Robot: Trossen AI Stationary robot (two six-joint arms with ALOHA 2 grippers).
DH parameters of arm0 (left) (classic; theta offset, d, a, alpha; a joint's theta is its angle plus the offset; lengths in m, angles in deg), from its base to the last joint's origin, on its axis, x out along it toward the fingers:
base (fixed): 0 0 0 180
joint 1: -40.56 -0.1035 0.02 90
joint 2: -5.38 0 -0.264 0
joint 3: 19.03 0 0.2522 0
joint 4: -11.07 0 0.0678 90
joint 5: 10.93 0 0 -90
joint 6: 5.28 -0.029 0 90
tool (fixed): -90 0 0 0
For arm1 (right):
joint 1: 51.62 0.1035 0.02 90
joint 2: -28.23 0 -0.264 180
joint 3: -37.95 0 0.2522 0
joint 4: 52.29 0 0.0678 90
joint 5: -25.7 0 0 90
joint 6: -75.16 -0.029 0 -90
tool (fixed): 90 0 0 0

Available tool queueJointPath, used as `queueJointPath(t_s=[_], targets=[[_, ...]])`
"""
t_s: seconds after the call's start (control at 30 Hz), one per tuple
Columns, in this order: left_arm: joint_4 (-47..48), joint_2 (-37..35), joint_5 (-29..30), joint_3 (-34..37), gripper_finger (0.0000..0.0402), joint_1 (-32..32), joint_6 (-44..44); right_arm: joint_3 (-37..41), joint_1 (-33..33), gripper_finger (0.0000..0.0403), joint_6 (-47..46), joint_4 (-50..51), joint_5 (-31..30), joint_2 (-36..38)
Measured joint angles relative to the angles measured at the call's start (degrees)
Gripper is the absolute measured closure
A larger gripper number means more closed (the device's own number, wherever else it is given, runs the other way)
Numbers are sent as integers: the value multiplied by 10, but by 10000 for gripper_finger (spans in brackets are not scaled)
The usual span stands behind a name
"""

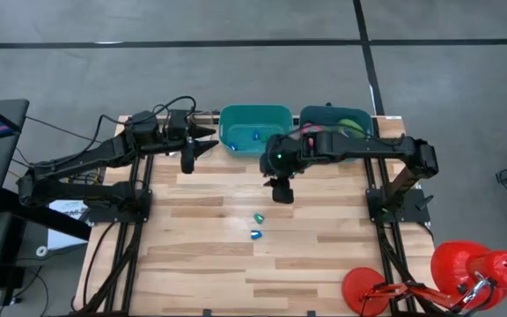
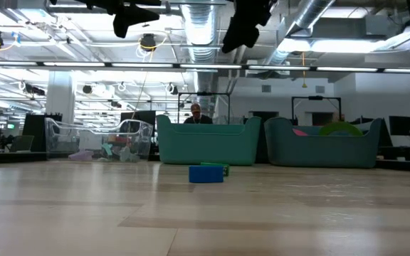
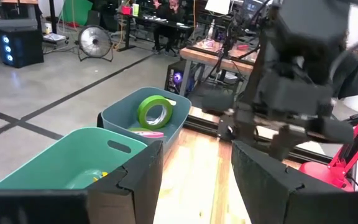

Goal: Pick and place Stapler, Stapler remover, tape
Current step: Put the green stapler into the green bin

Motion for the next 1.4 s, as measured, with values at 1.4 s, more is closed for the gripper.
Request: queueJointPath(t_s=[1.4], targets=[[3,-14,-66,1,221,0,66,-5,133,143,-402,-28,-105,-224]])
